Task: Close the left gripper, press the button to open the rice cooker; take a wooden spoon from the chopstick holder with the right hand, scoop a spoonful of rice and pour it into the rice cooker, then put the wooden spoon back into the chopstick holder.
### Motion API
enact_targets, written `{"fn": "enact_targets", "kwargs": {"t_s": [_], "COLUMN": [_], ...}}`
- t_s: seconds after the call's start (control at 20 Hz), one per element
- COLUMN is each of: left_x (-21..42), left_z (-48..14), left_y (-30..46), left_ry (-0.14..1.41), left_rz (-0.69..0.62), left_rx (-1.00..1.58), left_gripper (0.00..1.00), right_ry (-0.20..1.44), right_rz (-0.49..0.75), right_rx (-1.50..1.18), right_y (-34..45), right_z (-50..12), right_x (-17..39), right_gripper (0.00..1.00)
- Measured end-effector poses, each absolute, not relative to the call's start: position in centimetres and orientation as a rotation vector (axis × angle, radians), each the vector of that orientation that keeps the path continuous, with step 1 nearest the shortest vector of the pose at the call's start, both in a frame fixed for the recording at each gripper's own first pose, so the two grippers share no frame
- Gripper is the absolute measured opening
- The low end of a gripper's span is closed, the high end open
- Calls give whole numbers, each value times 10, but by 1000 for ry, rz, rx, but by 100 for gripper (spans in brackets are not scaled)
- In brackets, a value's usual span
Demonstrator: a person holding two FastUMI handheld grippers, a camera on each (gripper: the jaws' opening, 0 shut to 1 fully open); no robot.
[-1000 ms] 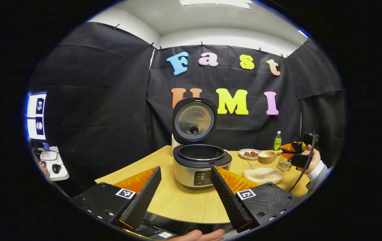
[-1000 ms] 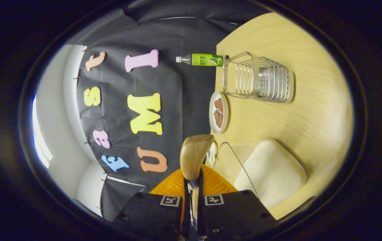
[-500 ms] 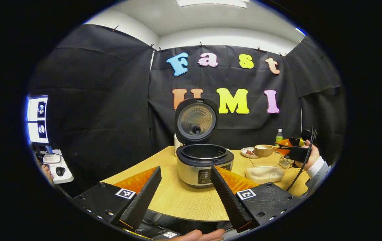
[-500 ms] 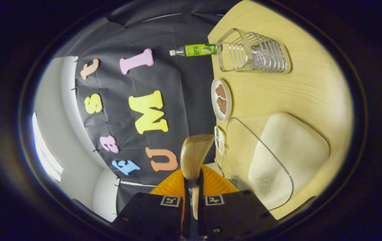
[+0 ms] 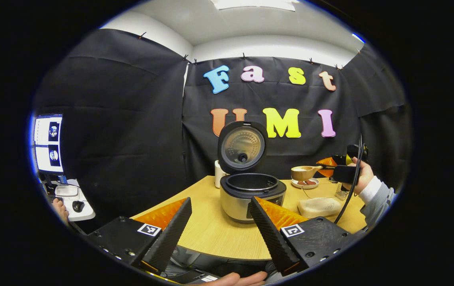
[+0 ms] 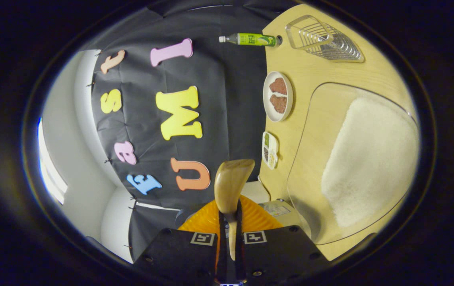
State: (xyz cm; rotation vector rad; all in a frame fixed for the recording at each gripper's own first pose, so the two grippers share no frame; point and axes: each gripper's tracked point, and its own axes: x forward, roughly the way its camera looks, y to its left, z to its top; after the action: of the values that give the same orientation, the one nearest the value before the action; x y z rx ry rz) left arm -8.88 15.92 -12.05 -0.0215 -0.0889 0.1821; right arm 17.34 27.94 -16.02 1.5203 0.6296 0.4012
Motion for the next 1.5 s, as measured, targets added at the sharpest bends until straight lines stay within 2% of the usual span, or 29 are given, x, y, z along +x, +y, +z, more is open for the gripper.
{"fn": "enact_targets", "kwargs": {"t_s": [0.2, 0.45, 0.55, 0.75, 0.9, 1.5], "left_x": [-99, -108, -110, -113, -114, -109], "left_z": [-120, -123, -123, -124, -126, -128], "left_y": [173, 175, 180, 182, 180, 171], "left_ry": [-100, -104, -110, -114, -117, -112], "left_rz": [179, 115, 117, 103, 87, 88], "left_rx": [-47, -86, -76, -87, -90, -39], "left_gripper": [94, 94, 94, 94, 95, 94], "right_ry": [633, 588, 554, 438, 394, 242], "right_rz": [415, 416, 403, 460, 467, 472], "right_rx": [1343, 1155, 1041, 800, 710, 329], "right_y": [327, 369, 378, 402, 414, 426], "right_z": [-140, -110, -99, -64, -46, -37], "right_x": [173, 180, 185, 187, 179, 165], "right_gripper": [13, 13, 13, 13, 13, 13]}}
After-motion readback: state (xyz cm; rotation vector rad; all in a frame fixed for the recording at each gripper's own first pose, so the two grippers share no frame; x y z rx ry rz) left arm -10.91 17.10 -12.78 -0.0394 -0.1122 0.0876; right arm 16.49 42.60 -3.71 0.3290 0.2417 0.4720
